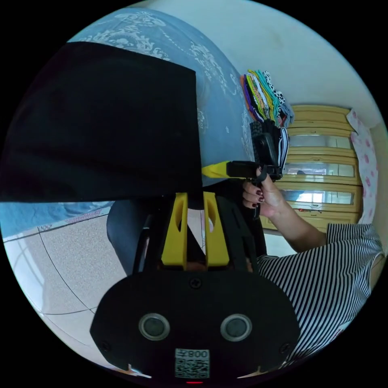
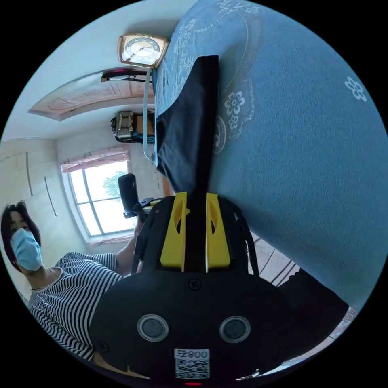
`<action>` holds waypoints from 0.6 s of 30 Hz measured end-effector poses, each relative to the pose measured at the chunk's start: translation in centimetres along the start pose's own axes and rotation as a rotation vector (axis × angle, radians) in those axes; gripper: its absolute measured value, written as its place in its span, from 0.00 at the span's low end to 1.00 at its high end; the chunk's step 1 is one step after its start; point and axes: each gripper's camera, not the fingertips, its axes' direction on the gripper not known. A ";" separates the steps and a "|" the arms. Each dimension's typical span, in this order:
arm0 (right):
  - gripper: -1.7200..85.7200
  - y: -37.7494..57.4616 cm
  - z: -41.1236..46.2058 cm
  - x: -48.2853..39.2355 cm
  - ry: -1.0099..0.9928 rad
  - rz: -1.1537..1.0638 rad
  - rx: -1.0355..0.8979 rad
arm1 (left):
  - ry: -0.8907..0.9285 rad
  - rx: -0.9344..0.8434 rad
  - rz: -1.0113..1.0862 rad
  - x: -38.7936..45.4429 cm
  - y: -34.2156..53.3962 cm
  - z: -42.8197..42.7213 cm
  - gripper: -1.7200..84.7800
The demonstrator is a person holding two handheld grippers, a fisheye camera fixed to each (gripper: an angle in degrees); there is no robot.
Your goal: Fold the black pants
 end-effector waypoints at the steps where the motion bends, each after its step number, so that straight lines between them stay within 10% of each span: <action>1: 0.11 0.3 0.8 0.8 0.005 0.000 -0.011 | 0.007 0.014 -0.014 -0.4 0.0 0.0 0.08; 18: 0.14 5.2 9.5 11.7 -0.273 0.071 0.033 | 0.192 0.162 -0.030 -4.8 4.2 -4.1 0.05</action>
